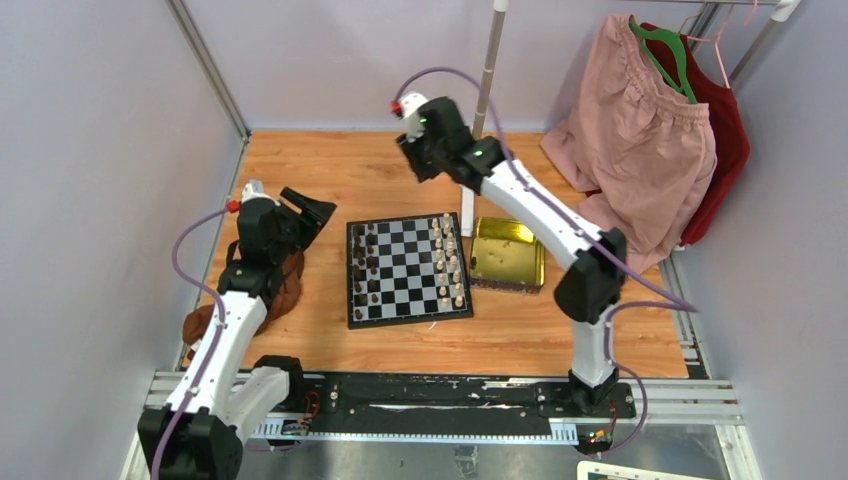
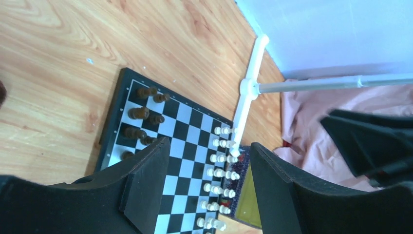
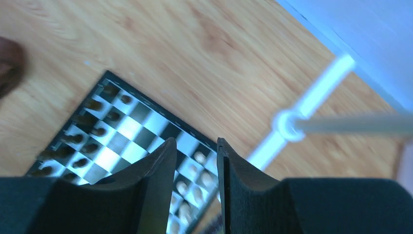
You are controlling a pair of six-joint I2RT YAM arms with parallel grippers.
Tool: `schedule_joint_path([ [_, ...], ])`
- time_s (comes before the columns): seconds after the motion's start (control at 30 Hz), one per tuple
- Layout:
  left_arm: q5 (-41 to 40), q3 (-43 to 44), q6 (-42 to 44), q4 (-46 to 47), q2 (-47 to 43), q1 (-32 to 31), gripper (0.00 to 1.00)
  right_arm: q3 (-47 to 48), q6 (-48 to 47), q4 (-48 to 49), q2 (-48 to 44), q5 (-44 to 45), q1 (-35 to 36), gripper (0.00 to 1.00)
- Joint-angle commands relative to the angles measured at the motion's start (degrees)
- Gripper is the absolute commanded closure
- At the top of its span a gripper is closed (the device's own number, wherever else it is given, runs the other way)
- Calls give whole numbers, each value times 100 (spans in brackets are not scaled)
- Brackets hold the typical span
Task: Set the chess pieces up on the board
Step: Place the chess piece on the chessboard, then pick up the chess piece from the storage box.
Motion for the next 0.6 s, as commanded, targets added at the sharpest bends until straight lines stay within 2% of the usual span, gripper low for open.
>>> schedule_joint_path([
  [0.0, -291, 577, 608, -475, 543, -56, 33, -1448, 485, -67, -1066, 605, -592, 59],
  [0.13, -448, 1006, 1025, -735, 1002, -223, 33, -3050, 977, 262, -2053, 525, -1043, 59],
  [0.27, -449, 1074, 1167, -777, 1290, -336, 33, -4353, 1352, 605, -2624, 518, -1253, 59],
  [0.4, -449, 1091, 1327, -851, 1419, -439, 33, -5170, 1803, 1011, -2905, 215, -1399, 66],
  [0.57, -449, 1117, 1546, -887, 1445, -465, 32, -5947, 1824, 1528, -3130, -284, -1532, 66],
])
